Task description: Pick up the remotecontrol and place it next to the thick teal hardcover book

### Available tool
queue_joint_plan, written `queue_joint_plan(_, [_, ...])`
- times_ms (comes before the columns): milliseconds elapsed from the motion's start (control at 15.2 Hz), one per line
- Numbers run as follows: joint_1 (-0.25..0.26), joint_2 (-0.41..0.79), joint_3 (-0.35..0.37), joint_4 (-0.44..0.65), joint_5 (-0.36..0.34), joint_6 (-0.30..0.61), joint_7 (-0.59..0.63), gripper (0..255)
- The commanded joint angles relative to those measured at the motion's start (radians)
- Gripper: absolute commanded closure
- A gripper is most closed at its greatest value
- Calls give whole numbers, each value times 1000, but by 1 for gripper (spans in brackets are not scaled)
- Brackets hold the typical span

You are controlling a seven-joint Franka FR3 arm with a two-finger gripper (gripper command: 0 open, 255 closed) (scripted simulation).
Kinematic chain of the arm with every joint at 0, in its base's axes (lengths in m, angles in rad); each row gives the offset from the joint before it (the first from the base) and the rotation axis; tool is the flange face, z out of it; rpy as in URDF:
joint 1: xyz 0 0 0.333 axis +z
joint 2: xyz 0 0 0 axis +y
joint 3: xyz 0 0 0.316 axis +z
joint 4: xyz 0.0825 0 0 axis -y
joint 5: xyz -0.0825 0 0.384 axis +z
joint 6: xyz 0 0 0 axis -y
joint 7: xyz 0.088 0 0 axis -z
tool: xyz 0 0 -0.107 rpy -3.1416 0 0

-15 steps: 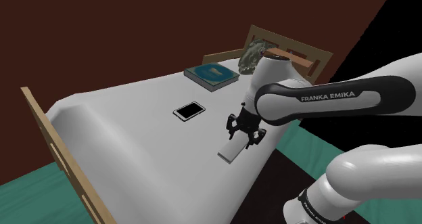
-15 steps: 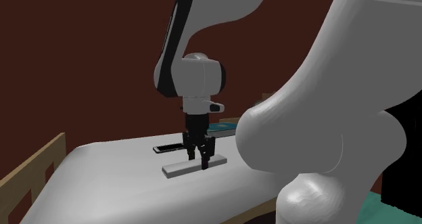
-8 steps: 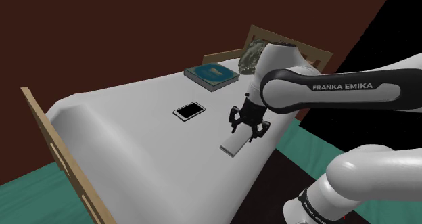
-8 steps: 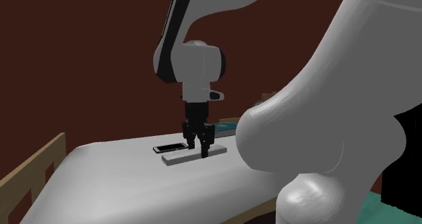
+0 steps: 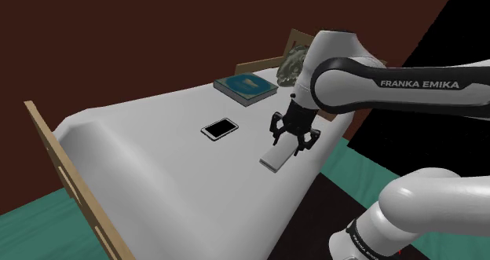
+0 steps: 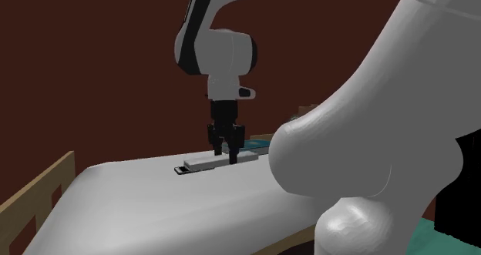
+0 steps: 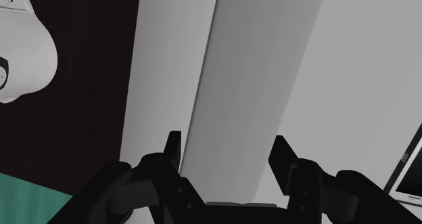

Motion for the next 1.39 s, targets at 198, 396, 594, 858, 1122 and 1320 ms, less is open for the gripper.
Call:
queue_joint_plan(198, [-4,-18,-21,43,-17,-61,1,255])
queue_joint_plan(396, [-69,118,1,130,-55,-8,-3,255])
queue_joint_plan(594, [-129,250,28,224,-104,31,6,255])
queue_joint_plan(858, [-199,427,66,364,-188,62,40,255])
queue_joint_plan(1122, [-249,608,100,520,-297,66,95,255])
queue_joint_plan(1320, [-262,749,115,650,-391,50,144,255])
